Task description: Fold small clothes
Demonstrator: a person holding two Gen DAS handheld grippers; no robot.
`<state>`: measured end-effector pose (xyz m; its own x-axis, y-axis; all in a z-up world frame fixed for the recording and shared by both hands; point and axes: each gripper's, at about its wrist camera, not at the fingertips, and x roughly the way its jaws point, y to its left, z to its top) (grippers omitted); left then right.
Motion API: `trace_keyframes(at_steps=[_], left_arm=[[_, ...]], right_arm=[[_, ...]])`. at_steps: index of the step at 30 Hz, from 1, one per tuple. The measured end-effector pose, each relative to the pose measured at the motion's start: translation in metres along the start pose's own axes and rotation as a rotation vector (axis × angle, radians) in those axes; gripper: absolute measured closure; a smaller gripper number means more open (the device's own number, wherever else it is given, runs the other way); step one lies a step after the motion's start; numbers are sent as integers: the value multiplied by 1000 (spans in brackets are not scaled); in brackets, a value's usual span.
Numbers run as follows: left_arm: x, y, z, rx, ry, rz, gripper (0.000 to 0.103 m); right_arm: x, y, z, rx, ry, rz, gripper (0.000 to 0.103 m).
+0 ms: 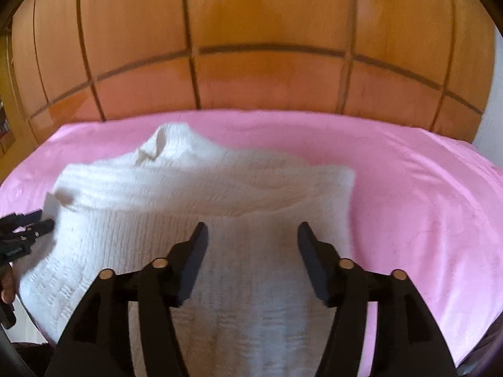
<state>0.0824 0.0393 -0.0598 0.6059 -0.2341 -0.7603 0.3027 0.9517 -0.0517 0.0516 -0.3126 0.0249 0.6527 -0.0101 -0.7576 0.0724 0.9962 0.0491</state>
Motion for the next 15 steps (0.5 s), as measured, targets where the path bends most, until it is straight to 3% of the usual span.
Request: trace_keyframes(at_steps=[4, 8, 12, 13, 15], left_arm=[[-2, 2, 0, -3, -12, -13, 67], [-6, 0, -2, 1, -32, -18, 92], [-16, -2, -2, 5, -71, -9, 97], [-19, -3, -3, 12, -80, -4, 98], [-24, -3, -3, 16, -94, 6, 99]], right_arm=[[-15, -32, -2, 43, -15, -63, 31], [-9, -49, -10, 76, 34, -68, 33], [2, -47, -15, 72, 79, -32, 73], [3, -45, -15, 72, 86, -19, 91], [0, -42, -13, 62, 82, -31, 96]])
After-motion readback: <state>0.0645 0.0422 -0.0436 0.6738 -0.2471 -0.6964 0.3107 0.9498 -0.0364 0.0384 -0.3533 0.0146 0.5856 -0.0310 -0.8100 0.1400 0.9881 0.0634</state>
